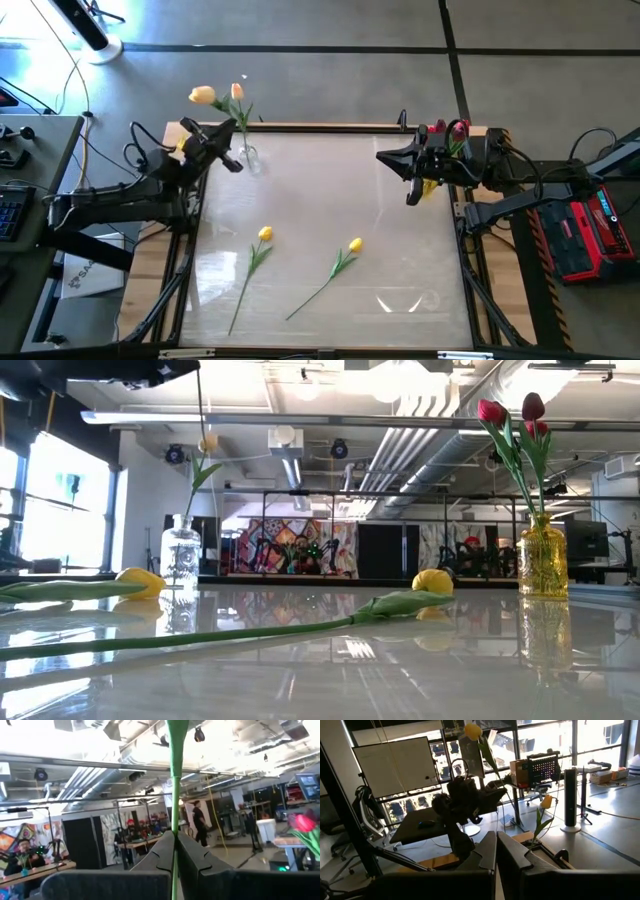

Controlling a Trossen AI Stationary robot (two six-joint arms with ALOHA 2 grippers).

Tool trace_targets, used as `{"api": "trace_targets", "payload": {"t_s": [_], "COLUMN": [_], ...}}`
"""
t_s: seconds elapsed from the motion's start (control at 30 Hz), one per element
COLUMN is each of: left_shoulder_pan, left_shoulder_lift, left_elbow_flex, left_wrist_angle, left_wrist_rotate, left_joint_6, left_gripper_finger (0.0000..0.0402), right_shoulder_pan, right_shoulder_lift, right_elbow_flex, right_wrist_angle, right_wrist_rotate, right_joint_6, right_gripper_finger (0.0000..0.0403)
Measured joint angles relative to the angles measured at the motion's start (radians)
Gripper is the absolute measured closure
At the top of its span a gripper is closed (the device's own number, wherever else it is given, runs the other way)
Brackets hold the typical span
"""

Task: Sort flowers into vase by color
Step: Put the light pink tulip into the transparent vase

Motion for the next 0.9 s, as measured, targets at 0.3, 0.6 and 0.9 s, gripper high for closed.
{"api": "trace_targets", "payload": {"t_s": [0.3, 0.6, 0.9], "left_shoulder_pan": [0.128, 0.279, 0.389], "left_shoulder_lift": [0.066, 0.127, 0.186], "left_elbow_flex": [0.000, -0.070, -0.158], "left_wrist_angle": [0.018, 0.111, 0.218], "left_wrist_rotate": [0.099, 0.202, 0.265], "left_joint_6": [-0.036, -0.138, -0.252], "left_gripper_finger": [0.0401, 0.0401, 0.0401], "right_shoulder_pan": [0.000, 0.000, 0.000], "right_shoulder_lift": [0.000, 0.000, 0.000], "right_elbow_flex": [0.000, 0.000, 0.000], "right_wrist_angle": [0.000, 0.000, 0.000], "right_wrist_rotate": [0.000, 0.000, 0.000], "right_joint_6": [0.000, 0.000, 0.000], "right_gripper_finger": [0.0402, 0.0402, 0.0402]}}
